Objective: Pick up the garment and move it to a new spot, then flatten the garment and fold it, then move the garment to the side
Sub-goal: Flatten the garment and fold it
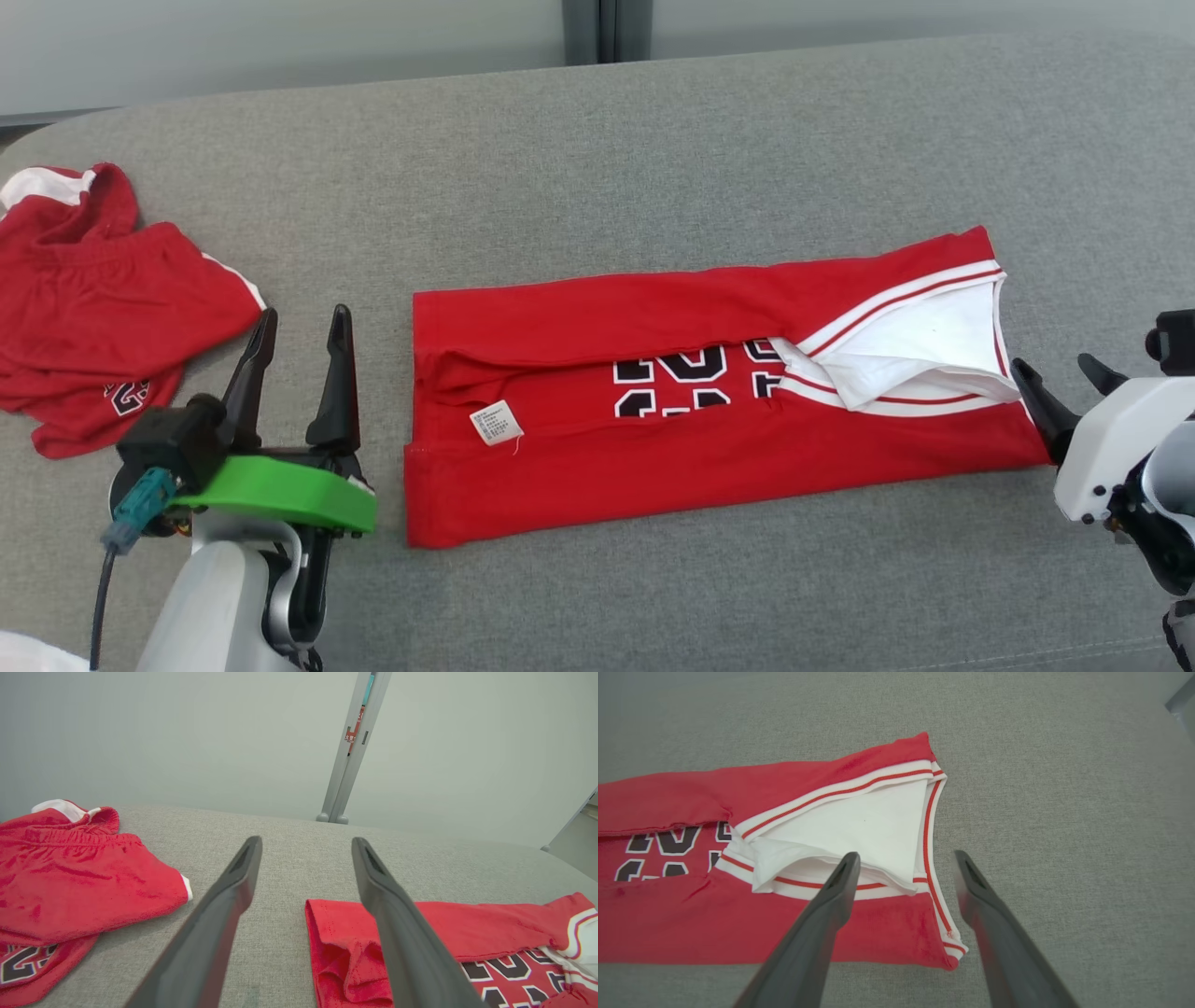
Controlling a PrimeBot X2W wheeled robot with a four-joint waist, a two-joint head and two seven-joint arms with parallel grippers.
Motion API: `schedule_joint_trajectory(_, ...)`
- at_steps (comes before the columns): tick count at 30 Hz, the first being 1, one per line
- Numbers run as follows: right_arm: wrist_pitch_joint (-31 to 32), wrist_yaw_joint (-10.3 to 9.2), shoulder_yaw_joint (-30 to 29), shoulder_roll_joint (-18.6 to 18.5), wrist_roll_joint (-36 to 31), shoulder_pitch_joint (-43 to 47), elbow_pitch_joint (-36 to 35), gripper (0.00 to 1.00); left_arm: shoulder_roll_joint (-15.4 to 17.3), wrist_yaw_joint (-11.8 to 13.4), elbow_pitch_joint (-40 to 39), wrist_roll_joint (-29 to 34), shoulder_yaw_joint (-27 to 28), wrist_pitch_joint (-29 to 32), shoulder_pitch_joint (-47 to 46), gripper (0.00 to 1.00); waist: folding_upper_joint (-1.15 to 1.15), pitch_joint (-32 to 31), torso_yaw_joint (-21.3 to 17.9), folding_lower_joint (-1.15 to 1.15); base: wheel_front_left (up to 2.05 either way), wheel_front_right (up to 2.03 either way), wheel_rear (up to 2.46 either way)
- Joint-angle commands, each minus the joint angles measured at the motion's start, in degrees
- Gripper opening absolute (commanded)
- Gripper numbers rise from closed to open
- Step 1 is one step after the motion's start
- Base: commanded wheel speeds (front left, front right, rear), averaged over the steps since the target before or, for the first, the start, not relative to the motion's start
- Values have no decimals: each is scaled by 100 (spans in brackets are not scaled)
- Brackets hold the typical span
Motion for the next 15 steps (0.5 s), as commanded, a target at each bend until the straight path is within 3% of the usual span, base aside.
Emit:
schedule_joint_trajectory(1,56,-11,-124,34,-114,83,-9,100,-91,-78,-133,106,183,-2,220,100,0,-146,110,1,0,0,0)
schedule_joint_trajectory(6,215,-10,-657,376,-404,15,181,100,-412,-247,-529,445,757,-1,682,100,0,-336,272,1,0,0,0)
schedule_joint_trajectory(15,561,-10,-1263,692,-839,-578,892,100,-468,-343,-520,780,1017,-2,916,100,0,-313,479,1,0,0,0)
